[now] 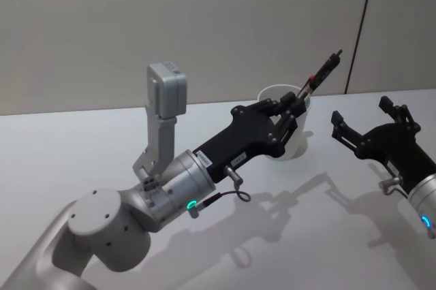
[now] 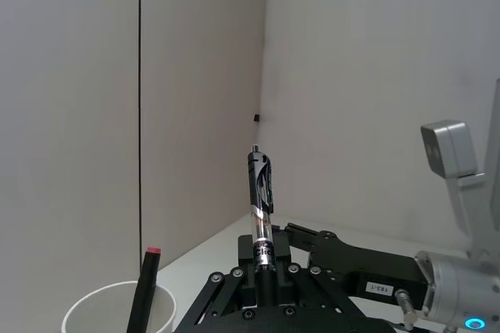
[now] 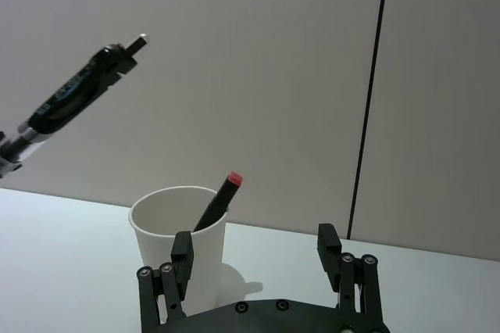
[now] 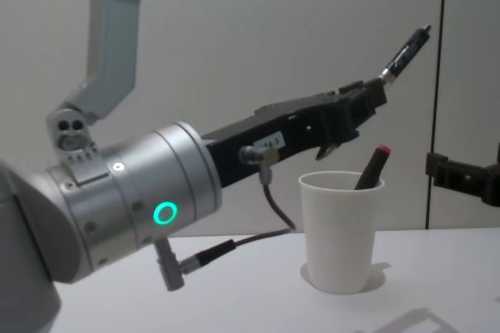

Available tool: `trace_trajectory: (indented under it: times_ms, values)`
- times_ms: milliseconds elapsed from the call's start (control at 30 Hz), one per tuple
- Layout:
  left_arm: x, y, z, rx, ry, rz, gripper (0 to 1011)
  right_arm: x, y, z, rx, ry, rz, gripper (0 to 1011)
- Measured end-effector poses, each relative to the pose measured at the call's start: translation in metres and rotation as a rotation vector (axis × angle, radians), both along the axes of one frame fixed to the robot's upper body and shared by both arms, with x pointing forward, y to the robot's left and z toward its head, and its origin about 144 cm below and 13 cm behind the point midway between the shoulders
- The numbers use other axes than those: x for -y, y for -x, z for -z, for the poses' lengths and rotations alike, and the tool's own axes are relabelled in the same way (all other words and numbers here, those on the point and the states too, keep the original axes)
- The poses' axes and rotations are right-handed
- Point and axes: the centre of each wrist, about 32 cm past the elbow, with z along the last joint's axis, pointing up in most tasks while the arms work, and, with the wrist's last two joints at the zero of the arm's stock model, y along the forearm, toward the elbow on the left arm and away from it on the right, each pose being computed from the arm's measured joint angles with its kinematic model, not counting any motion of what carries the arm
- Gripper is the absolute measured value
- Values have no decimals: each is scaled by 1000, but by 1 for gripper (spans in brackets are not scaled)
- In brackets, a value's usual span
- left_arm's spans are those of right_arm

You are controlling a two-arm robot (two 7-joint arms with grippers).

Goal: Place the pen into the pen holder.

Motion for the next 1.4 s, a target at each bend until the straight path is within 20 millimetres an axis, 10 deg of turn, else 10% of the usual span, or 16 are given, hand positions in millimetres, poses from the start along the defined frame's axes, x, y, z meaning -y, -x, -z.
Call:
trace_trajectory:
  times_ms: [1400]
  values:
    - [15, -5, 7, 45, -37, -97, 141, 6, 1, -13, 6, -97, -64, 1001]
